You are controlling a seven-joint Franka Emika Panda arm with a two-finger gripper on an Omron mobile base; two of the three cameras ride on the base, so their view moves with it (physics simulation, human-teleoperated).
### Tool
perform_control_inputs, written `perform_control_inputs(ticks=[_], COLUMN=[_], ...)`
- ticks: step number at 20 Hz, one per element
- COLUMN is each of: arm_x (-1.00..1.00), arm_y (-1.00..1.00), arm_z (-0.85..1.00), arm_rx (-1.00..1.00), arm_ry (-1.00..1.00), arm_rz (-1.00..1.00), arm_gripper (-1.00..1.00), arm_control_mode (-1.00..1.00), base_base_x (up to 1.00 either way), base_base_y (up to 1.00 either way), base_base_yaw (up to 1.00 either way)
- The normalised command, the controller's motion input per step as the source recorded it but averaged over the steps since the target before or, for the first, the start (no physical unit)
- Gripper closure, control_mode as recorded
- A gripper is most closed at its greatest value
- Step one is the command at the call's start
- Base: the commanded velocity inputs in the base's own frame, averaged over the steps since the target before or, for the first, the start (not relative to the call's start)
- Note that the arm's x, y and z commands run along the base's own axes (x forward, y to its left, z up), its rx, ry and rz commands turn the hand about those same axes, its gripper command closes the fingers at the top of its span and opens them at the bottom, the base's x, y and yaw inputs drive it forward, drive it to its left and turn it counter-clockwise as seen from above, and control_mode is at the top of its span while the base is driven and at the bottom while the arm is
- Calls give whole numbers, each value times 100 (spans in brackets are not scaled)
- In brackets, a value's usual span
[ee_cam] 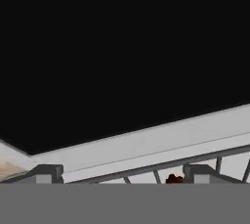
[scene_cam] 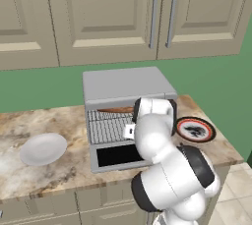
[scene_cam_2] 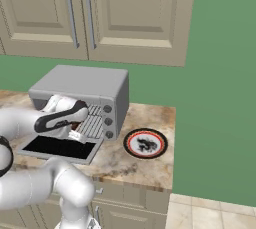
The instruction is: Open the toaster oven door. Place the baguette on the top rack in the toaster oven and place the chicken drumstick on the bottom rack.
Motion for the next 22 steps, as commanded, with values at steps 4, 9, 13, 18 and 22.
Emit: perform_control_inputs(ticks=[4, 9, 13, 18, 22], arm_x=[20, 33, 35, -67, -97], arm_y=[33, 27, 21, 20, 24], arm_z=[17, 28, 40, 53, 35], arm_rx=[-5, -5, -3, 0, 0], arm_ry=[11, 1, 0, 0, 9], arm_rz=[7, 6, 5, 11, 10], arm_gripper=[-100, -100, -100, -100, -100], arm_control_mode=[-100, -100, -100, -100, -100], base_base_x=[0, 0, 0, 0, 0], base_base_y=[0, 0, 0, 0, 0], base_base_yaw=[0, 0, 0, 0, 0])
